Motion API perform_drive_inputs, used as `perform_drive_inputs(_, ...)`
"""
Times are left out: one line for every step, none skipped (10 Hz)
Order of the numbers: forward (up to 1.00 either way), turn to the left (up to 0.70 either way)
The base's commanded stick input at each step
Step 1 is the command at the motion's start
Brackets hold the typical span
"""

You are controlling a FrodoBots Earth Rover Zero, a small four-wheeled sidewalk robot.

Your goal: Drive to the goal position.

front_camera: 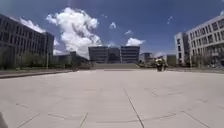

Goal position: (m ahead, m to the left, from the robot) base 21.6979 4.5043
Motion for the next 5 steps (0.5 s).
perform_drive_inputs(0.7,0.0)
perform_drive_inputs(0.7,0.0)
perform_drive_inputs(0.7,0.0)
perform_drive_inputs(0.7,0.0)
perform_drive_inputs(0.7,0.0)
